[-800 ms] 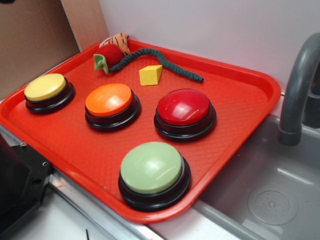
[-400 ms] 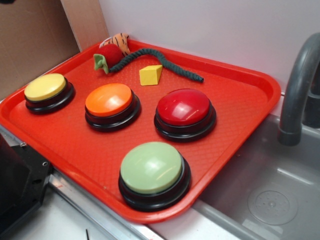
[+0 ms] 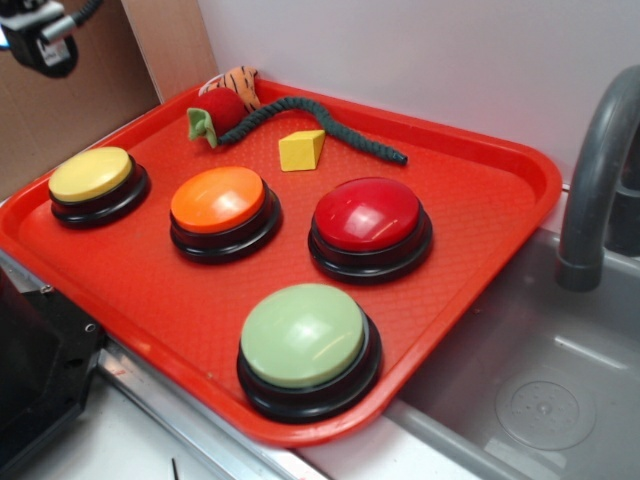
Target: Push the yellow button.
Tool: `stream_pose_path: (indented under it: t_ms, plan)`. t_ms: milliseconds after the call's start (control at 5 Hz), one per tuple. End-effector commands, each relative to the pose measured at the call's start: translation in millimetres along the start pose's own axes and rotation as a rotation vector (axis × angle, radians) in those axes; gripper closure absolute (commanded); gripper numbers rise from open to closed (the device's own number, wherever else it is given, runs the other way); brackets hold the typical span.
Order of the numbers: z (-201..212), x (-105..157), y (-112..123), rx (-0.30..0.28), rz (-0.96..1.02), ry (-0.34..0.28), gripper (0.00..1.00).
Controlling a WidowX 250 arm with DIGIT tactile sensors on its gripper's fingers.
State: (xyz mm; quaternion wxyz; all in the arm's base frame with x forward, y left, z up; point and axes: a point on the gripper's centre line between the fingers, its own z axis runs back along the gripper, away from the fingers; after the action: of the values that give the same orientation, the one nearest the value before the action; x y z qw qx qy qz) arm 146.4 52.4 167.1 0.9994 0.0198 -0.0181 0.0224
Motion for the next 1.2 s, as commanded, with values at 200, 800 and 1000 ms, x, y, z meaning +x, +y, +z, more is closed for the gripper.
stream_pose_path:
  t_ms: [200,800,1000]
  plan:
    - [-74.3,2.1,68.7,0.046,0.135,0.045,0.0]
    - [-121.7,8.9,76.0,0.024,0.034,0.034,0.0]
    - [-116.3,10.6,71.8,0.035,0.024,0.034,0.0]
